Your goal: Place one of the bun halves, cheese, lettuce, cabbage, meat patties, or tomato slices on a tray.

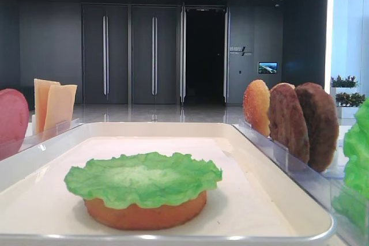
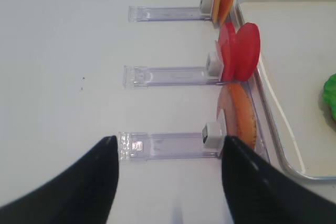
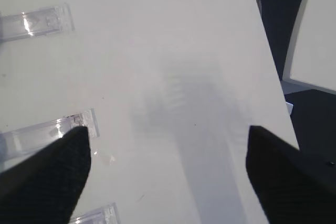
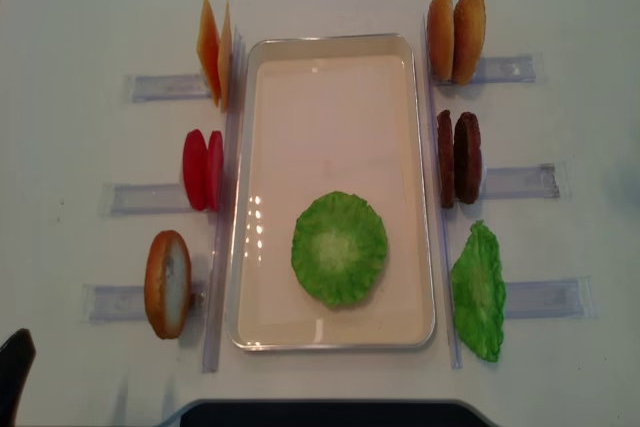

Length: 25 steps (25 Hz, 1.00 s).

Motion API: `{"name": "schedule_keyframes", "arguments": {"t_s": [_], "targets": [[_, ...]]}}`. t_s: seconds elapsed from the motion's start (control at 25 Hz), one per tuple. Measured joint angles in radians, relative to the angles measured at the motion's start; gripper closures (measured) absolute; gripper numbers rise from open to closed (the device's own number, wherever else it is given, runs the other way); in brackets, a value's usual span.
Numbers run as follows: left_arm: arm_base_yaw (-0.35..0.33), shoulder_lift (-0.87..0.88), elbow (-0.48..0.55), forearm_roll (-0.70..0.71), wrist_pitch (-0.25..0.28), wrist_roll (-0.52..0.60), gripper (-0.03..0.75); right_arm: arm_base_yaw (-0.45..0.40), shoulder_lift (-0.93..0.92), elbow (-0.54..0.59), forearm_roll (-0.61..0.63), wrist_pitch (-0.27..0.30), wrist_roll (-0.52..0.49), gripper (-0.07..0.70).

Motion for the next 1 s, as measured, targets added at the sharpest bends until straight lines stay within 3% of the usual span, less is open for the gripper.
{"name": "schedule_keyframes", "arguments": {"t_s": [0.36,0.72,1.0], "targets": [[0.000,0.000,0.000,0.000,0.000,0.000,0.244,0.000,-0.097,0.001,0.001,-0.018,-0.017,0.043],[0.000,0.000,0.000,0.000,0.000,0.000,0.244,0.000,-0.457,0.116,0.001,-0.114,-0.041,0.045],[0.000,0.000,0.000,0.000,0.000,0.000,0.244,0.000,-0.723,0.250,0.013,-0.143,-0.073,0.044]]}}
